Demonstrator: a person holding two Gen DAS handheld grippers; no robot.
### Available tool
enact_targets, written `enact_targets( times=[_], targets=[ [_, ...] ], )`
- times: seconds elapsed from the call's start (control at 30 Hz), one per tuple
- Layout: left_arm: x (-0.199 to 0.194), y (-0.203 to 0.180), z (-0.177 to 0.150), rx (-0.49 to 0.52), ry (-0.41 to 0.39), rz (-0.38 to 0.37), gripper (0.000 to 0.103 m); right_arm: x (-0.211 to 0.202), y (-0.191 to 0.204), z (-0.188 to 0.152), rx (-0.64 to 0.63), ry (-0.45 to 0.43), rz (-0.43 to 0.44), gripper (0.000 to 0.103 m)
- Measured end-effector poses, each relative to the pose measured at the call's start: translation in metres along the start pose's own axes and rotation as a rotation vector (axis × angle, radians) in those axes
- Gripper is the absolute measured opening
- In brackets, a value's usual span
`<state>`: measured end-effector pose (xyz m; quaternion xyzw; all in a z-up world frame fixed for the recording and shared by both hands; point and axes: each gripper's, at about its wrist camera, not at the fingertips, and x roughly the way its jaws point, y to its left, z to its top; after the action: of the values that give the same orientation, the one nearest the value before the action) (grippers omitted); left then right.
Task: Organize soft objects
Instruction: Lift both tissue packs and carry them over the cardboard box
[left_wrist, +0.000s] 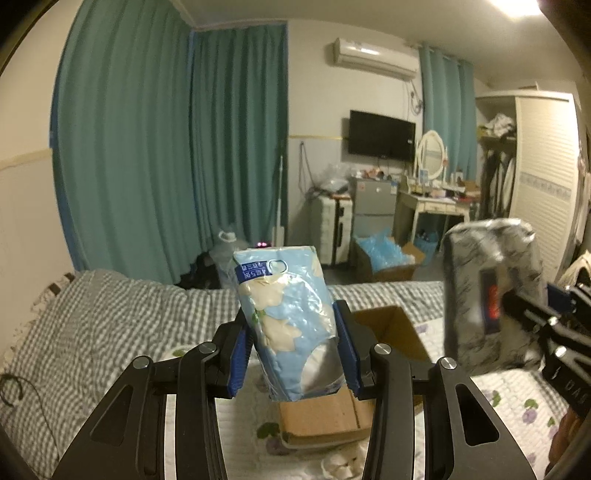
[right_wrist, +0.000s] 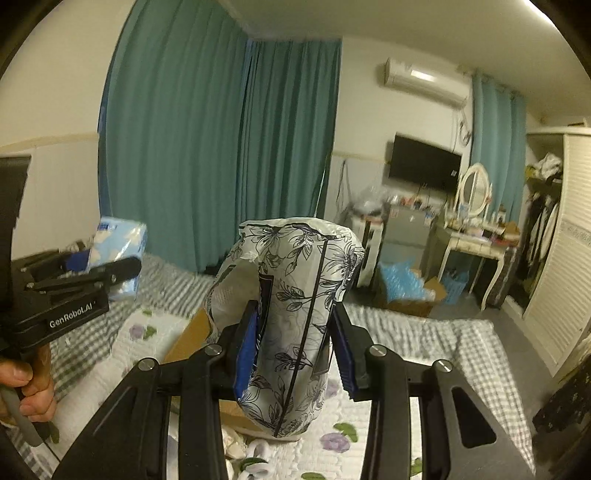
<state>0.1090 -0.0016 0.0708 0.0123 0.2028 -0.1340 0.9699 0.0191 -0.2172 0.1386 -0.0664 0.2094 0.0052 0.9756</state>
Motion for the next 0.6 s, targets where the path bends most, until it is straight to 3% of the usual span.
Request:
enact_targets(
  times=[0.33,0.6],
  targets=[
    [0.063,-0.009,-0.020,0.028,0.084,-0.050,0.041,0.078,0.005,-0.037,-0.007,0.156,0.024,0.038],
    [0.110,-0.023,-0.036,0.039,0.205,-0.078,0.041,0.125,0.010,-0.055,-0.020,0.246,0.046,0.038]
  ],
)
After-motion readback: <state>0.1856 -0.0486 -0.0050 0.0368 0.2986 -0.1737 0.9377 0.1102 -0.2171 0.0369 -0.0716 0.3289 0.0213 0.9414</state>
